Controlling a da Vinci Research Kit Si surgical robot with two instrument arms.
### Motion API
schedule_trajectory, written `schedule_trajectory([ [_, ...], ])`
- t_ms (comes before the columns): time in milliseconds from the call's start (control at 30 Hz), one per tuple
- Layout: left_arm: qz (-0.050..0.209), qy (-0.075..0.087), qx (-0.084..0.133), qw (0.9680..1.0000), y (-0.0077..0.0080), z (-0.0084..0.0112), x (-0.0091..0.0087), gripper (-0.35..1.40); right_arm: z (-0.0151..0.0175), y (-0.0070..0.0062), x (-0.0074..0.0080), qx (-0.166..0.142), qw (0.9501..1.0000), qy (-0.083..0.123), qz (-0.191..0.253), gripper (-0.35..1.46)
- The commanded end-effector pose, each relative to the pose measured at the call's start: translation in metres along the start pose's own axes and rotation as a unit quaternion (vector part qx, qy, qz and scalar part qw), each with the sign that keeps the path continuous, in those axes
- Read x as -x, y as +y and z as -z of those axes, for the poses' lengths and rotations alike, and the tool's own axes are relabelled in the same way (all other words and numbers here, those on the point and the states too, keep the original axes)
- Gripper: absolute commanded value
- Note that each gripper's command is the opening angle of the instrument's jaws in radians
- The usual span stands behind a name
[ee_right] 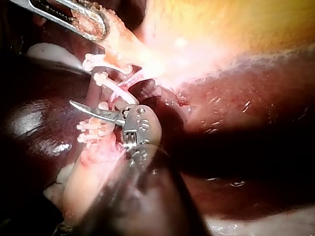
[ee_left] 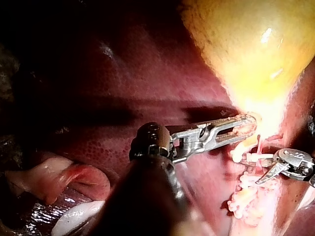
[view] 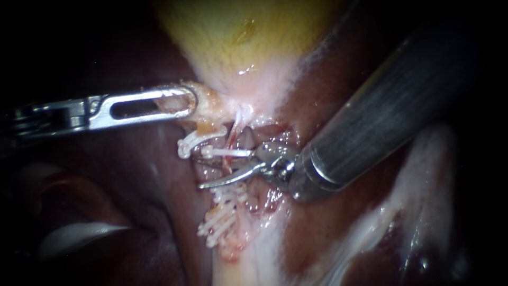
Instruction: Go to the cutting position right tube
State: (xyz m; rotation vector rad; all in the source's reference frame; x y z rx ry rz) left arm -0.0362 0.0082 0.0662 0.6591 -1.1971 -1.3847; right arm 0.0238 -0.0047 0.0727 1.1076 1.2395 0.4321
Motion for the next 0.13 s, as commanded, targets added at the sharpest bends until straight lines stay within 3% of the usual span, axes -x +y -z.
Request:
schedule_trajectory([
  [33, 0.0, 0.0, 0.0, 1.0, 0.0, 0.0, 0.0, -0.35, 0.0001, 0.0, 0.0, 0.0, 1.0, 0.0, 0.0, 1.44],
  [133, 0.0, 0.0, 0.0, 1.0, 0.0, 0.0, 0.0, -0.35, 0.0001, 0.0, 0.0001, 0.0, 1.0, -0.001, 0.0, 1.44],
])
